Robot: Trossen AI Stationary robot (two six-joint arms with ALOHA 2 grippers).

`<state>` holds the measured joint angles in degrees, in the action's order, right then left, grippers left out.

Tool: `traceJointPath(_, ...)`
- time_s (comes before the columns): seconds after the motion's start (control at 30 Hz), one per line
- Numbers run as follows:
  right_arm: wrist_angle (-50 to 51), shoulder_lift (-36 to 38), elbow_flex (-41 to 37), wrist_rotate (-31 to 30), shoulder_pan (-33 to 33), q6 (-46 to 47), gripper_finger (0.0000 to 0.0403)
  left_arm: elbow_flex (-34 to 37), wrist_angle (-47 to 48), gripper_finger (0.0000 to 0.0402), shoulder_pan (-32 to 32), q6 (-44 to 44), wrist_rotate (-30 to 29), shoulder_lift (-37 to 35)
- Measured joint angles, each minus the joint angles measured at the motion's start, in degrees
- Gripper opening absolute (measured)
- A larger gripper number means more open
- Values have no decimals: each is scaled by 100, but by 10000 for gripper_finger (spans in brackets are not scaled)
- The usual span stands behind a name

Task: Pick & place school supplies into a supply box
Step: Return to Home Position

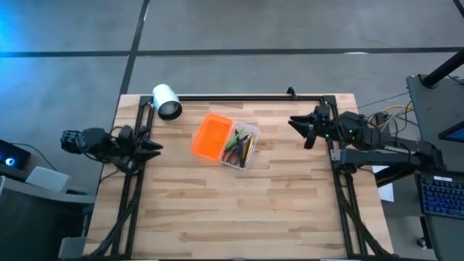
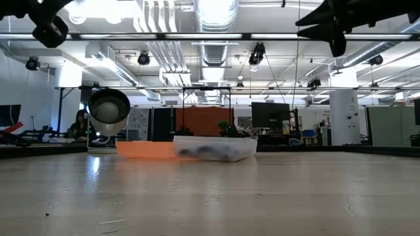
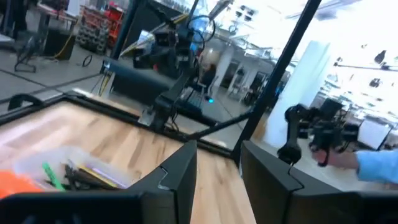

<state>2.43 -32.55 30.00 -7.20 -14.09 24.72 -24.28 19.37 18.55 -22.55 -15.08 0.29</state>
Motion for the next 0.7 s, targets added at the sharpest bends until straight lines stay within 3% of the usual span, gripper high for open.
traceJointPath(0.3, -2888, 42, -1433, 467, 4, 396, 118, 311, 192, 108, -2, 152, -17, 40)
traceJointPath(0.57, -4989, 208, -2805, 100, -20, 537, 118, 1095, -1236, 108, -7, 131, -18, -17)
traceJointPath(0.7, -4948, 335, -2930, -406, -30, 528, 118, 1663, -2024, 108, -47, 90, -91, -19)
